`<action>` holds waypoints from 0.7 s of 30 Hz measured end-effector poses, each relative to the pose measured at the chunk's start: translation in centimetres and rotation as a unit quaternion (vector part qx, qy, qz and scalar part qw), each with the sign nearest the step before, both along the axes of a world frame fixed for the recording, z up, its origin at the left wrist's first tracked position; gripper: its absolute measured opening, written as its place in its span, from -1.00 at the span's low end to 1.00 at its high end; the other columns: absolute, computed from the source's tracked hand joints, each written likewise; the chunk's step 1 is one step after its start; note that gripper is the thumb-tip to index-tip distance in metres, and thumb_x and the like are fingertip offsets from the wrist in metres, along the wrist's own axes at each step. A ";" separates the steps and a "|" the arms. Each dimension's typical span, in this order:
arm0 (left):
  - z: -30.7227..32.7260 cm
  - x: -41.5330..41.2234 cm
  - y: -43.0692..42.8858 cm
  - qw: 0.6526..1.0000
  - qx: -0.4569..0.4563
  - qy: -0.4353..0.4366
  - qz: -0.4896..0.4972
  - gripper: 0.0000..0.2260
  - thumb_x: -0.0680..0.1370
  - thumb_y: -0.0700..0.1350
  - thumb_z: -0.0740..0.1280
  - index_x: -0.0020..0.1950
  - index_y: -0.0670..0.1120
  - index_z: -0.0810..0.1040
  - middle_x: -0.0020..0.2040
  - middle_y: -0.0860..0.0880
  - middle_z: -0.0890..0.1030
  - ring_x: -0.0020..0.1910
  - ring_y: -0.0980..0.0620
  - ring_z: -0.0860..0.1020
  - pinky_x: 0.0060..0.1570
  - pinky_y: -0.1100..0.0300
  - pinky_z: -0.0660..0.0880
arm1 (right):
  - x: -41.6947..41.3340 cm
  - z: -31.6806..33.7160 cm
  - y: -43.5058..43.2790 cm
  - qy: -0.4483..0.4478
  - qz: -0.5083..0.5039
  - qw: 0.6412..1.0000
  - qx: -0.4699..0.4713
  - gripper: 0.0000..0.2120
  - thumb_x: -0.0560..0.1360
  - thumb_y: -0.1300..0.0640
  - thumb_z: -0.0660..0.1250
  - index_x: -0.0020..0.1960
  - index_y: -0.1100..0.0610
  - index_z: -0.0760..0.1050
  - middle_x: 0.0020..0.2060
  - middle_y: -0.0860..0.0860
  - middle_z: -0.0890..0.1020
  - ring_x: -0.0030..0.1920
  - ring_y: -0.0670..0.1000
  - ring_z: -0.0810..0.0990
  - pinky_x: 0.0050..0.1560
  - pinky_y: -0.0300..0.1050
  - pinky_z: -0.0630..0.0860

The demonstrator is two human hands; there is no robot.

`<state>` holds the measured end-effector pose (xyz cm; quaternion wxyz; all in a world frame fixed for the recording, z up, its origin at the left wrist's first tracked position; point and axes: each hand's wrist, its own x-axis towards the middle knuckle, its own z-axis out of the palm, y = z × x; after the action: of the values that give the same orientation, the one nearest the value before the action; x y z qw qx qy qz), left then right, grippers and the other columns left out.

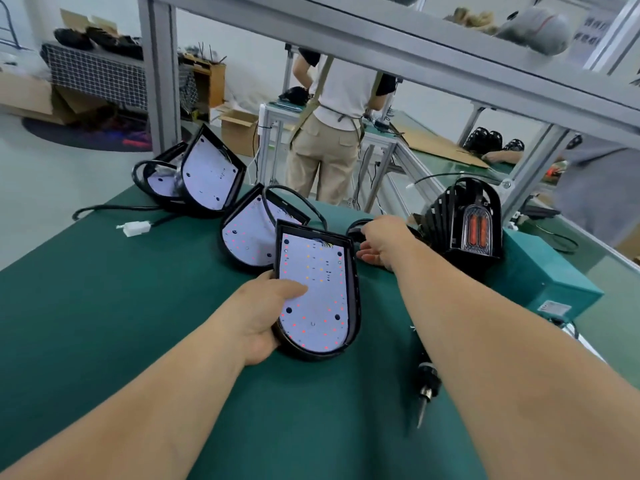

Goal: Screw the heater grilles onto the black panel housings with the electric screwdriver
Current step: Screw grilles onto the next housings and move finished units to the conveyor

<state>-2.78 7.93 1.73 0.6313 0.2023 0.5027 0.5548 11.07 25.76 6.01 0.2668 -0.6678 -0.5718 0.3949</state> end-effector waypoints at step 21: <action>0.7 -0.2 -0.4 0.999 0.016 -0.038 -0.014 -0.49 0.54 0.33 0.18 0.14 -0.02 0.68 0.05 -0.03 0.72 -0.01 -0.02 0.71 -0.01 0.03 0.55 | 1.3 2.2 -1.6 0.123 -0.106 0.984 0.077 -0.85 0.51 0.22 0.32 -0.23 0.22 0.45 -0.55 0.11 0.50 -0.74 -0.07 0.38 -0.64 -0.38 0.23</action>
<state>-3.00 7.53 2.40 0.6541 0.1980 0.4663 0.5617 12.36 24.19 8.23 0.4263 -0.6484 -0.4893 0.3981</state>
